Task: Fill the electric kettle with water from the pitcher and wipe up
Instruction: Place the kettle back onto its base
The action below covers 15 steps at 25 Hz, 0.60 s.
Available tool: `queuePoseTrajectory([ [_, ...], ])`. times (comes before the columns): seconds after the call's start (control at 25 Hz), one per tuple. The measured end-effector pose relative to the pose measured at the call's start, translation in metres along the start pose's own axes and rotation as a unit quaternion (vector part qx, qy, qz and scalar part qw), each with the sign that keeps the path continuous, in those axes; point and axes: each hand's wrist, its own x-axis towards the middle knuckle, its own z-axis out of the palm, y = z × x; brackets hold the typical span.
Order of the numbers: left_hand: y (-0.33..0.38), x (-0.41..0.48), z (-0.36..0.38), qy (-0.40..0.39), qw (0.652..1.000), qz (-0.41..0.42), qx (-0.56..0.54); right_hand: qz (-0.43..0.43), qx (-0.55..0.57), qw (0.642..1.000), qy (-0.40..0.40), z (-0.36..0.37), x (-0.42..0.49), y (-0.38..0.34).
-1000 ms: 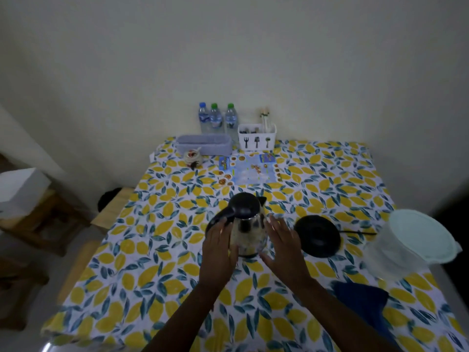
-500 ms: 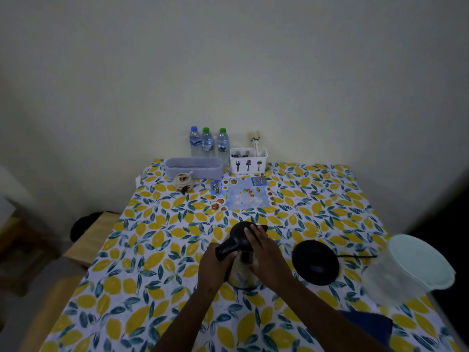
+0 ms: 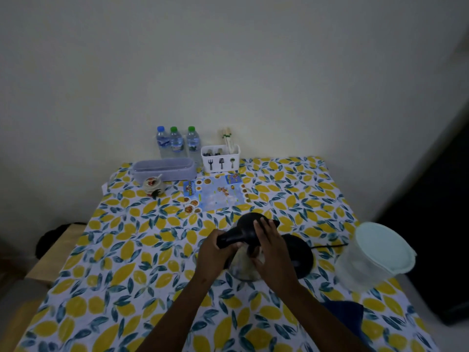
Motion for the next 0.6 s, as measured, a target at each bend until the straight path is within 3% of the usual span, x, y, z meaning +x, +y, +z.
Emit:
queuePoseTrajectory([
  [0.12,0.033,0.017,0.031,-0.054,0.998,0.037,-0.013,0.045,0.005,0.999,0.029,-0.025,-0.002,0.028],
  [0.28,0.048,0.036,0.077,-0.105,0.994,0.009,0.014,0.086,0.005,0.996,0.036,-0.044,-0.012,0.072],
  [0.6,0.039,0.052,0.121,-0.09,0.995,-0.01,0.029,0.099,-0.016,0.995,0.021,-0.045,-0.01,0.113],
])
